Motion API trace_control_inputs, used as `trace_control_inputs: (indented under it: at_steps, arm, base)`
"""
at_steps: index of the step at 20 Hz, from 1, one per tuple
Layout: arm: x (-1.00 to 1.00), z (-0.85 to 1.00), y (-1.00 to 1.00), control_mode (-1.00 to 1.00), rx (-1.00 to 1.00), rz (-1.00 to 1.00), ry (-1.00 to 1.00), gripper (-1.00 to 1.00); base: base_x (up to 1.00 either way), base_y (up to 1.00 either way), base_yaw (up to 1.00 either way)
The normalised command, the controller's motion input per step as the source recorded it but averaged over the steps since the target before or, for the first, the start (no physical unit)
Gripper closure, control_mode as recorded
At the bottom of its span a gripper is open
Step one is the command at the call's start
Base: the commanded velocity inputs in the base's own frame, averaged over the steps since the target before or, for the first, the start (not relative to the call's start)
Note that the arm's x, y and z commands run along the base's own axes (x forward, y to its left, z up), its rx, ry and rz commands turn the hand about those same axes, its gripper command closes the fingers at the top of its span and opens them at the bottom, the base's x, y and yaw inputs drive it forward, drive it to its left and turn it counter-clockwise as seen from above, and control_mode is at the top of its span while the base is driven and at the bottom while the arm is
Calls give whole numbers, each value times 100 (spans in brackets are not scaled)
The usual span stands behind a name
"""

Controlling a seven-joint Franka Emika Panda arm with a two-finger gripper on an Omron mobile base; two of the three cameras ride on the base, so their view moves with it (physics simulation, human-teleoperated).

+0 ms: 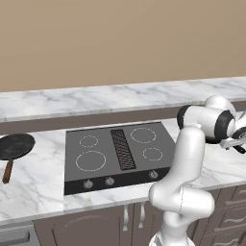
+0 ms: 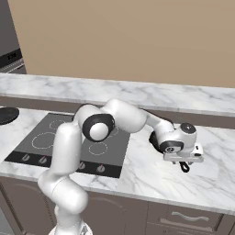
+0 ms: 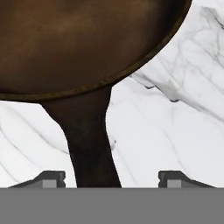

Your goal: Place both pans onto different burners. Then place the mushroom and the steak on different pans.

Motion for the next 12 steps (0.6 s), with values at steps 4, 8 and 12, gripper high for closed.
trace_control_inputs:
  at_steps: [4,8,12]
  arm:
    - [0,0,0,-100,0,0,0,100]
    - [0,0,0,-100,0,0,0,100]
    - [0,0,0,-100,0,0,0,100]
  base:
    - [0,0,0]
    - [0,0,0]
    - [0,0,0]
